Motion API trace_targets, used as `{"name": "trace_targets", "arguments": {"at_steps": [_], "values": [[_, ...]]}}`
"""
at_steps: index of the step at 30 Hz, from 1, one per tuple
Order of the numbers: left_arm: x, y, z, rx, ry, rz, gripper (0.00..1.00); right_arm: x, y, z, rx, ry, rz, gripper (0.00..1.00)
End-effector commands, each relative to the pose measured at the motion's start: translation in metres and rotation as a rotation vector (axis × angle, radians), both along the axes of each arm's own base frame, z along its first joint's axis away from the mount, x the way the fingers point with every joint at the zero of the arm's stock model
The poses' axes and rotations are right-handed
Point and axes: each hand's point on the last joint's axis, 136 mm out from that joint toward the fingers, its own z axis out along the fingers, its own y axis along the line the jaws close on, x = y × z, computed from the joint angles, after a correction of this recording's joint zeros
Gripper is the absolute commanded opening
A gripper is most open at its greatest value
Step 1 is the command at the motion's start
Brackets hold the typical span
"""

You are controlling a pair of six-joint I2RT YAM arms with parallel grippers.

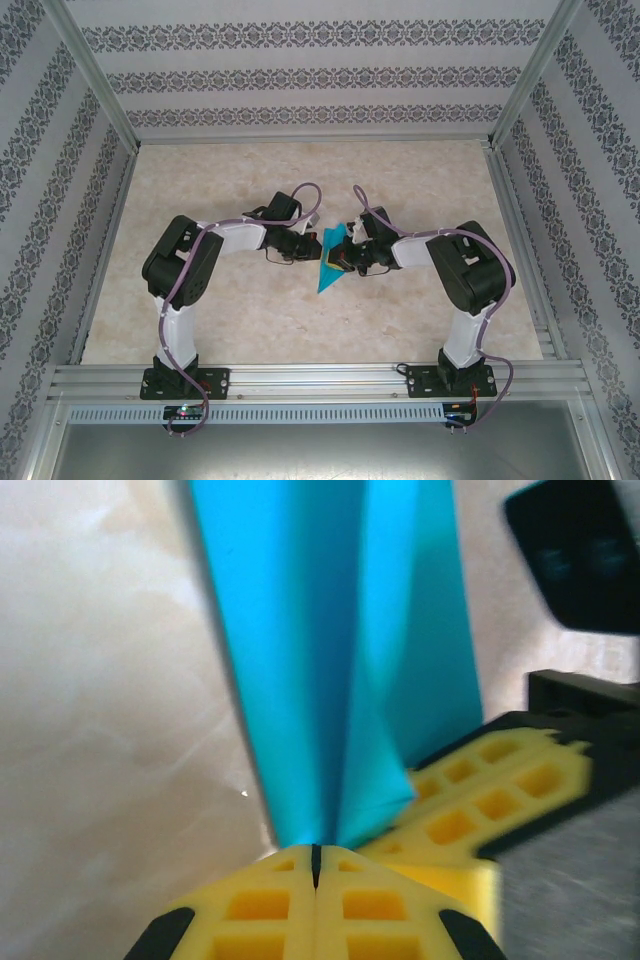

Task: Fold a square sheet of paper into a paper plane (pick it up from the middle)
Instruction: Fourth fold the wing at the center of the table.

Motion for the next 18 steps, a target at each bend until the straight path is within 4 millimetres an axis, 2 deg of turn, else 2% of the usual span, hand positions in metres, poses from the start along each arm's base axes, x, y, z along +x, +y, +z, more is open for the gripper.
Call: {"name": "trace_targets", "arguments": {"at_steps": [1,7,11,15,18], "values": [[0.008,-0.004,0.036,-0.026,-0.063,0.006,0.00,0.005,0.000,-0.007,-0.013,0.011,-0.011,0.01],[0.003,0.006,0.047,0.011,-0.087,0.031,0.18,0.006,0.001,-0.007,-0.009,0.013,-0.012,0.01],[-0.017,0.009,0.047,0.035,-0.079,0.030,0.29,0.006,0.002,-0.003,-0.003,0.006,-0.011,0.01],[-0.034,0.006,0.048,0.046,-0.087,0.023,0.35,0.005,0.002,0.001,0.002,-0.001,-0.010,0.01],[-0.046,0.004,0.039,0.064,-0.083,0.009,0.36,0.005,0.002,0.005,0.011,-0.004,-0.009,0.01]]}}
